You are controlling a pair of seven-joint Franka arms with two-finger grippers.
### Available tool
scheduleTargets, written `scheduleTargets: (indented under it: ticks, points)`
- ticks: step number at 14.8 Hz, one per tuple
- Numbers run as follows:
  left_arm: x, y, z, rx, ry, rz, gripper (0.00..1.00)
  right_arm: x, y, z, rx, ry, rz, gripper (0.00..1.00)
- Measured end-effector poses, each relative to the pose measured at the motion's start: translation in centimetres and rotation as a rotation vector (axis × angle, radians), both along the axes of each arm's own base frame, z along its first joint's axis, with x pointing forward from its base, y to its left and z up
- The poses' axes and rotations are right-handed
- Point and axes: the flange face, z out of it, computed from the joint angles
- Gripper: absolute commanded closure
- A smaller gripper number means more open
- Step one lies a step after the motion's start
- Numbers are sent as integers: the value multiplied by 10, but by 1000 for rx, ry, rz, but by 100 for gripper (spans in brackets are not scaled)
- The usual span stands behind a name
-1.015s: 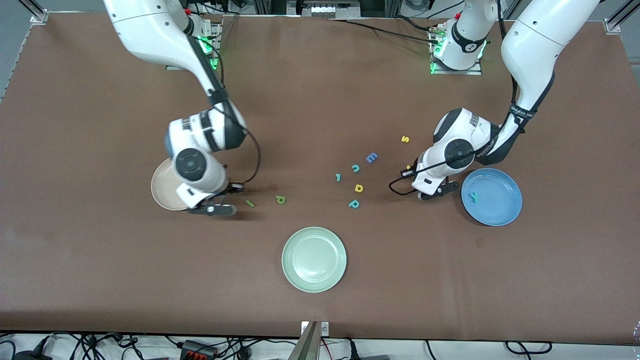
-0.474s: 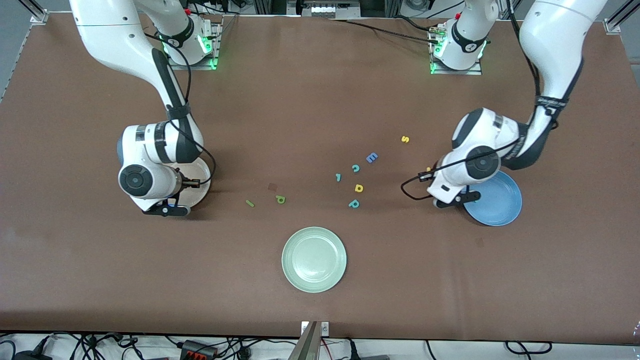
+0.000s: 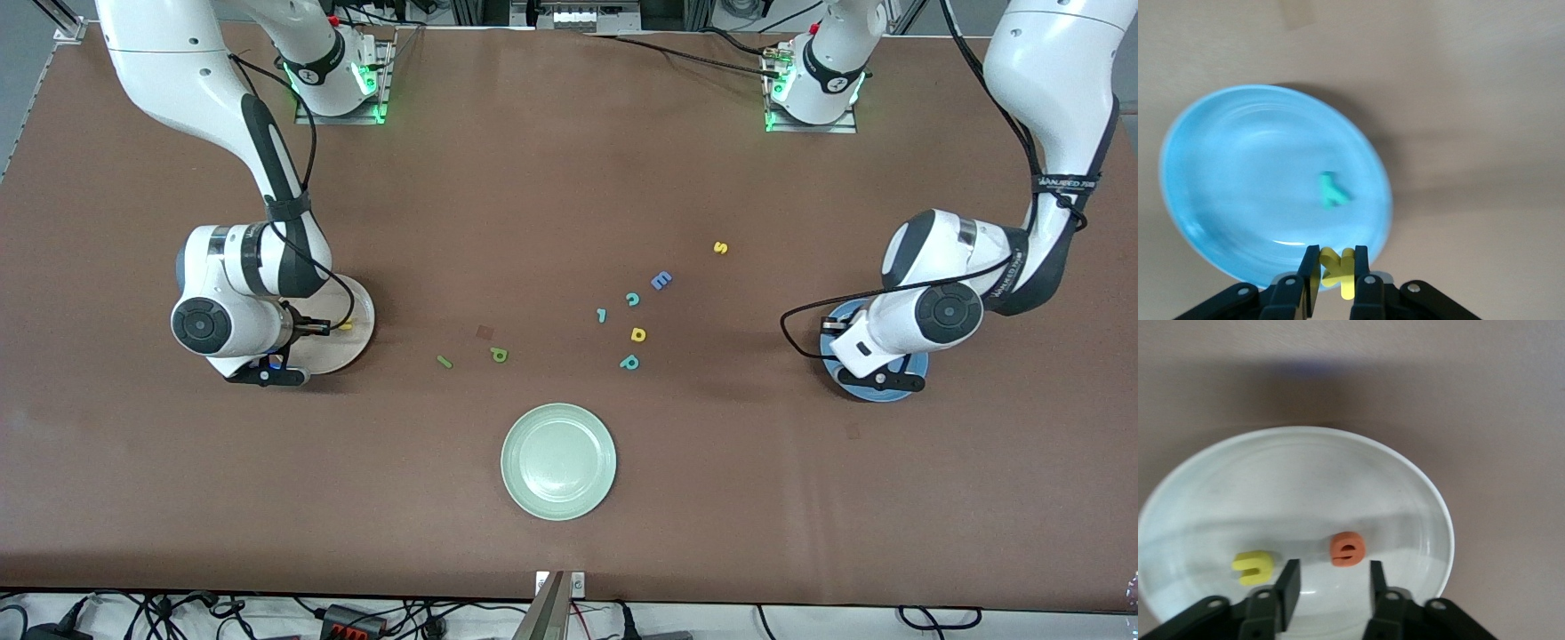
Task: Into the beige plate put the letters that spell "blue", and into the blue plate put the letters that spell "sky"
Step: 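Grasp the green p with the right gripper while the left gripper grasps yellow s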
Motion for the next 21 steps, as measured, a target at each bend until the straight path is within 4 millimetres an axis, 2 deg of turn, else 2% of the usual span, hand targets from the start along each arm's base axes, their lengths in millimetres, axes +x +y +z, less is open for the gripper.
scheduleTargets:
  ticks: [2,4,5,6,7,8,10,12,14,16,18,20,21]
  points:
    - [1,25,-18,-8,19,-41,89,6,19,22,29,-37,20,0]
    - [2,40,-32,-40,24,-66,86,15,62,51,81,-91,76,0]
    - [2,43,-35,-46,26,-70,80,18,90,64,102,-118,110,0]
    - [2,43,-36,-49,27,-74,46,20,121,73,115,-143,130,0]
    - [2,42,-36,-50,27,-77,0,20,151,77,116,-161,130,0]
    - [2,40,-36,-51,27,-80,0,16,181,74,107,-169,108,0]
    - [1,40,-38,-53,29,-80,0,1,233,51,73,-168,41,0]
    - [2,37,-37,-56,29,-85,0,-9,268,25,57,-198,-12,0]
    - [0,23,-31,-70,46,-88,0,-12,289,3,63,-244,-45,0]
    - [-6,-1,-16,-109,87,-46,0,-16,306,-15,61,-266,-79,0]
    - [-15,-25,1,-122,114,-13,0,-20,321,-24,59,-278,-104,0]
    - [-33,-55,5,-103,131,37,0,-19,330,-24,62,-289,-115,12]
    - [-45,-75,3,-93,141,56,0,-18,332,-24,63,-292,-117,13]
